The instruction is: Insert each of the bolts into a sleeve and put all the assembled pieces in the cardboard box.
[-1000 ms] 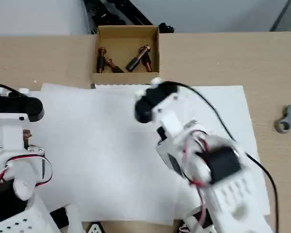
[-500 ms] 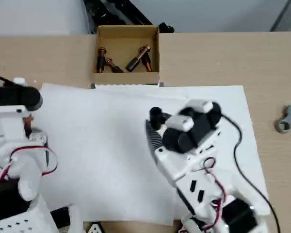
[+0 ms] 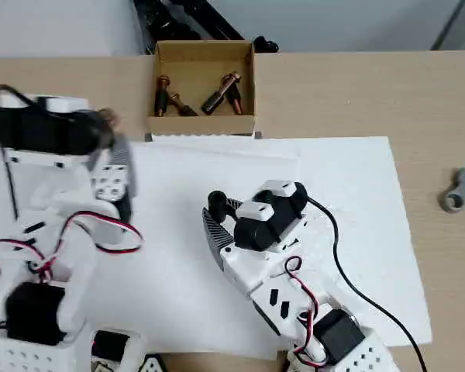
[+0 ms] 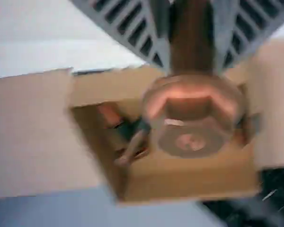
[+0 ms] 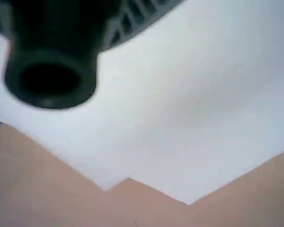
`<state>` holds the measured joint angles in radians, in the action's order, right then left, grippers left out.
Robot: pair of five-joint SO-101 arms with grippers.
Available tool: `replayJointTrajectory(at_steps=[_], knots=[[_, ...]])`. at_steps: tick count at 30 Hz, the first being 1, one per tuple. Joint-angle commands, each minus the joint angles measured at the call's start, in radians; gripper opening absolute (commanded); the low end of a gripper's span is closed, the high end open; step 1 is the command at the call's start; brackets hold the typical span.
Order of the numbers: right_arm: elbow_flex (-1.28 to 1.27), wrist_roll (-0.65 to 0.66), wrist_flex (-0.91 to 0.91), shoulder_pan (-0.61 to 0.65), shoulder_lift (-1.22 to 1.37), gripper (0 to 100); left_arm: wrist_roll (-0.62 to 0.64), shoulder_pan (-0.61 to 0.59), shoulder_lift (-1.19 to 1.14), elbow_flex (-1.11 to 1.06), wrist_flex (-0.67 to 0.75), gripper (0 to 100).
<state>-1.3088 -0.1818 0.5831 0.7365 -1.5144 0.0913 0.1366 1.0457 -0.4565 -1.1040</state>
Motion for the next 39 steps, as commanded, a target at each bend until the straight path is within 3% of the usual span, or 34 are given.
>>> replayJointTrajectory(at_steps=[1, 10, 17, 27, 39], knots=[[0.008, -0.014, -0.025, 0.005, -0.018, 0.2, 0.038, 0.123, 0.006, 0.007, 0.068, 0], [0.008, -0.014, -0.025, 0.005, -0.018, 0.2, 0.201, 0.210, -0.049, -0.012, 0.120, 0], [0.008, -0.014, -0.025, 0.004, -0.018, 0.2, 0.209, 0.350, -0.077, -0.018, 0.104, 0], [0.008, -0.017, -0.025, -0.022, -0.018, 0.2, 0.212, 0.361, -0.072, -0.058, 0.083, 0], [0.008, -0.017, -0.024, -0.018, -0.018, 0.2, 0.206, 0.356, -0.072, -0.119, 0.153, 0]])
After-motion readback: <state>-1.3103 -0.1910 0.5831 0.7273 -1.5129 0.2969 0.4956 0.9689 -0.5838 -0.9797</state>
